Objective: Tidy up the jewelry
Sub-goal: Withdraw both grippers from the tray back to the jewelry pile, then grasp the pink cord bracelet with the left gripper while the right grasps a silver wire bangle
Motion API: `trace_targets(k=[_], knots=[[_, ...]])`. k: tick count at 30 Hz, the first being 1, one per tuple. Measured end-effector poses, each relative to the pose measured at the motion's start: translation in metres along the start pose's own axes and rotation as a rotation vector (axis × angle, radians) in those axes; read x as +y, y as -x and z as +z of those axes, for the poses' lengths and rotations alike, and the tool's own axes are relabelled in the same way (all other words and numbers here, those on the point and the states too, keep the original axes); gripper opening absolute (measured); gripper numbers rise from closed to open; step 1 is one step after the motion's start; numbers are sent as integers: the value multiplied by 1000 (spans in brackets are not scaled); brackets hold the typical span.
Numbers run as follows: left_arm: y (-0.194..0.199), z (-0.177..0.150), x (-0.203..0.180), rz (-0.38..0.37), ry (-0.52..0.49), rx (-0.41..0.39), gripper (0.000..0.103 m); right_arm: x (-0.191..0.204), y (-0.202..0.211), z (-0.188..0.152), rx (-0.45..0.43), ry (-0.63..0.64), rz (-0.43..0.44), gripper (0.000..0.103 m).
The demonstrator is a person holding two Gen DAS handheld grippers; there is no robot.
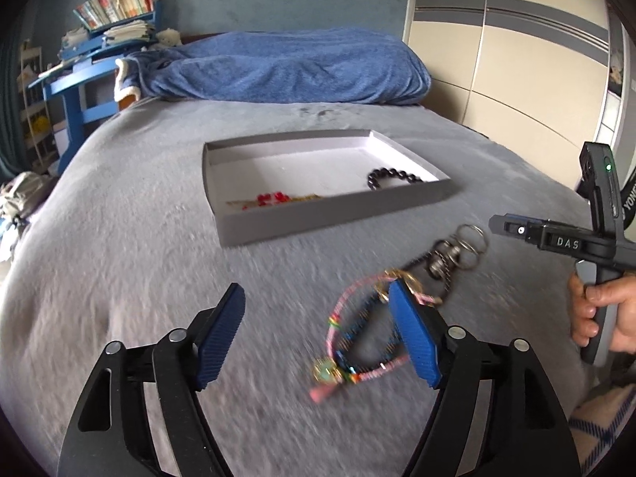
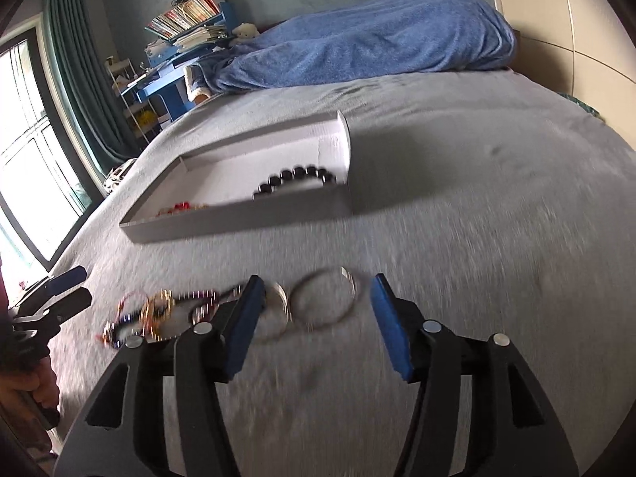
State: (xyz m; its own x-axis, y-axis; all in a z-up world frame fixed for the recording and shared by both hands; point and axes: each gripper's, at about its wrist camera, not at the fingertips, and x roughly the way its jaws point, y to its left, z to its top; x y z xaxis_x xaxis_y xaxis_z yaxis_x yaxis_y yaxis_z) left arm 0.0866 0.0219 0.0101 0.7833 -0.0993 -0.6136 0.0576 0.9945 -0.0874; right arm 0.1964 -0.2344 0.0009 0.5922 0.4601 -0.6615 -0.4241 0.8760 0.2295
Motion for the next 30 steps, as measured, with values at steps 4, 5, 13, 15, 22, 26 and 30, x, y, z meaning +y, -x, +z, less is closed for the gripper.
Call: trace_targets(k=[4,5,13,15,22,26,30], knots=[[3,-5,-2,-6,16,6,76,-2,7,-15,1,-30,-10,57],[3,-6,-4,-12,18,5,76,-2,7,-17,-1,-35,-15,57],[7,-15,-25,-59,-57,13,77,1,7,-28,26,-45,-36,58],[6,-17,-32,-78,-95,28,77,3,6,-28,39,-36,-36,58],[-8,-27,-48,-65,-173,123,68,0,2,-31,58,-51,-35,58],[-17,-25,-47,-59,-170,162,50,-1,2,-32,62,-56,-32,58],[-21,-24,-42,-40,-150,171,30,-1,1,-32,64,-58,-31,58]])
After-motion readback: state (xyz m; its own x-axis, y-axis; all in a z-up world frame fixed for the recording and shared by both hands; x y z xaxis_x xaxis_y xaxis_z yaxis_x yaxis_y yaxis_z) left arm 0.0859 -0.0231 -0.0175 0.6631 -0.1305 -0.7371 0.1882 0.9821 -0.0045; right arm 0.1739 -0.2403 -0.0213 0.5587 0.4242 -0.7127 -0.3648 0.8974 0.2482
